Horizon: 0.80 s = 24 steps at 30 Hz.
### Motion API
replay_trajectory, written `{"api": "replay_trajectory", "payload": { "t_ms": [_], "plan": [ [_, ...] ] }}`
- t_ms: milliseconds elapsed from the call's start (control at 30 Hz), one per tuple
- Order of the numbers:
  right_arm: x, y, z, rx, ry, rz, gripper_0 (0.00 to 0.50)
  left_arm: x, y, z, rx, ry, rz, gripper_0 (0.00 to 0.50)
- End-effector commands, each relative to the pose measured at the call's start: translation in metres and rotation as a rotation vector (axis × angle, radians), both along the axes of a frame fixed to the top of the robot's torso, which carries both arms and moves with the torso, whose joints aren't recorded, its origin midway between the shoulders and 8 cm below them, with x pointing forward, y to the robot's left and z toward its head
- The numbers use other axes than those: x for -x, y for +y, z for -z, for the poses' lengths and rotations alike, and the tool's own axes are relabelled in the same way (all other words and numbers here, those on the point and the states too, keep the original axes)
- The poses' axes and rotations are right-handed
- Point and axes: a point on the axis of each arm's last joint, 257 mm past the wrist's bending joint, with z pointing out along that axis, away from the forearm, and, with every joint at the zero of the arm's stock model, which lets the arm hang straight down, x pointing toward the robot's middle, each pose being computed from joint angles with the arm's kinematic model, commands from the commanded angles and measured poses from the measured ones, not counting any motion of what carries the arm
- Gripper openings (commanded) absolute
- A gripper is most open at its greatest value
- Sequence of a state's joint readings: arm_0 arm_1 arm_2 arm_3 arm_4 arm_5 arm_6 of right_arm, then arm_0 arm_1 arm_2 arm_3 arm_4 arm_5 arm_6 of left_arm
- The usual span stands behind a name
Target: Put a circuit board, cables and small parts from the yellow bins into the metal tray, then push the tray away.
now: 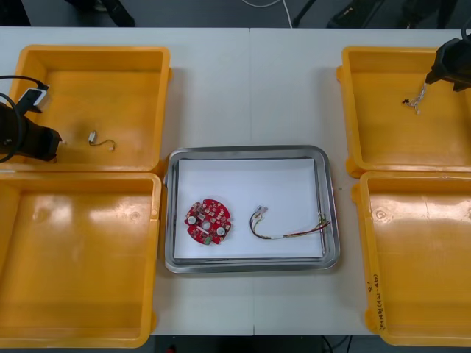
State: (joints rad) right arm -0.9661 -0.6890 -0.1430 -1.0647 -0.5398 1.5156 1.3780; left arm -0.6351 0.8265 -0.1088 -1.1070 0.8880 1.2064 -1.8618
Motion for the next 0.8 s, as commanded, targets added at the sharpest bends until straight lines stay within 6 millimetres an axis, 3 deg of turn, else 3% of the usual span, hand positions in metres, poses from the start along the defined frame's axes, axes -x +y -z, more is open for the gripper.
{"api": "replay_trajectory", "payload": {
  "t_ms": [33,267,533,800],
  "plan": [
    [-0.024,0.003,-0.03,-0.032,-0.078,0.033,0.5,-0.018,0.004,-0.041,-0.103,-0.079,0.111,0.0],
    [-0.045,-0.002,-0.026,0.016,-0.094,0.071,0.5,-0.03,0.001,-0.057,-0.108,-0.128,0.11,0.0],
    [-0.068,0.006,-0.017,0.024,-0.142,0.074,0.5,-0.047,-0.011,-0.077,-0.098,-0.187,0.108,0.0],
    [-0.073,0.002,0.004,0.083,-0.137,0.054,0.5,-0.062,-0.025,-0.092,-0.101,-0.184,0.106,0.0]
  ]
}}
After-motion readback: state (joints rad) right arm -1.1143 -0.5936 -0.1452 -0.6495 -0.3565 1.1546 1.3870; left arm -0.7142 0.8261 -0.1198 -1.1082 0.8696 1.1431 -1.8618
